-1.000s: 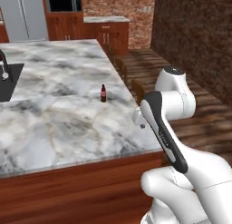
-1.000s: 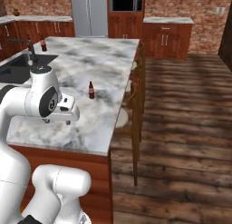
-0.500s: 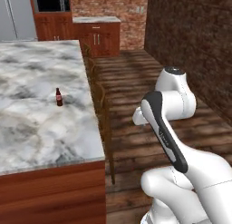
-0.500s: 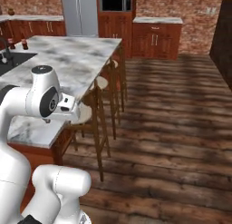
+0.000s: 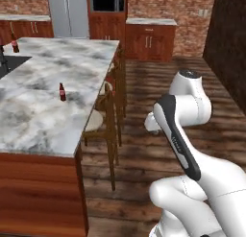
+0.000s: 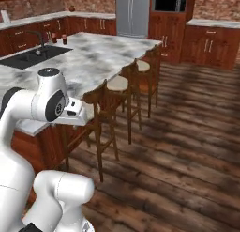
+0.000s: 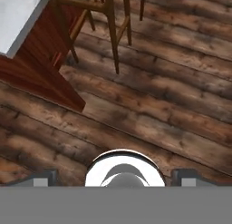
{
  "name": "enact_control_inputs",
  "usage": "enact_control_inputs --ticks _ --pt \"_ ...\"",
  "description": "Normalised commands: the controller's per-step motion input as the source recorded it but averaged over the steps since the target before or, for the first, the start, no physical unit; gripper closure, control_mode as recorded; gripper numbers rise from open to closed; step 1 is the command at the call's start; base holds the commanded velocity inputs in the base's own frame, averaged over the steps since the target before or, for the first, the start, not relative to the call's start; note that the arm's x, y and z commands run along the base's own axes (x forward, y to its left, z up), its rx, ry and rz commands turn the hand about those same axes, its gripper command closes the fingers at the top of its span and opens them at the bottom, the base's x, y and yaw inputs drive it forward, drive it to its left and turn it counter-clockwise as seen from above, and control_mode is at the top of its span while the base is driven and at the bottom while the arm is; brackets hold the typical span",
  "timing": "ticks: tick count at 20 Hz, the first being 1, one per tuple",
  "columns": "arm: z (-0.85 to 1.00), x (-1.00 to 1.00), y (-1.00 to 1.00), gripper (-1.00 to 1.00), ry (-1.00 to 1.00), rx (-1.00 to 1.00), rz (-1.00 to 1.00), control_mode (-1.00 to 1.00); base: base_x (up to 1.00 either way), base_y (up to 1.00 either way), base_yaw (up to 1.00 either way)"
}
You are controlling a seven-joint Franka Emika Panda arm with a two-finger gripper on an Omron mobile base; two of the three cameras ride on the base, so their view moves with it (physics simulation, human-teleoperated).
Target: Place the large bottle from the dining counter next to the other large bottle outside the sink, and place the small bottle from the dining counter next to the other small bottle inside the sink.
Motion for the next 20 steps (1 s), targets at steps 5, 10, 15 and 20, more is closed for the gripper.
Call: enact_control_inputs --ticks 5,10,15,20 --pt "0.00 0.00 0.00 -1.00 0.00 0.00 0.00 1.00 0.00 -0.82 0.68" --pt "0.00 0.00 0.00 -1.00 0.00 0.00 0.00 1.00 0.17 -0.77 0.71" --pt "0.00 0.00 0.00 -1.00 0.00 0.00 0.00 1.00 0.37 -0.73 0.63" --pt "0.00 0.00 0.00 -1.00 0.00 0.00 0.00 1.00 0.66 -0.63 0.54"
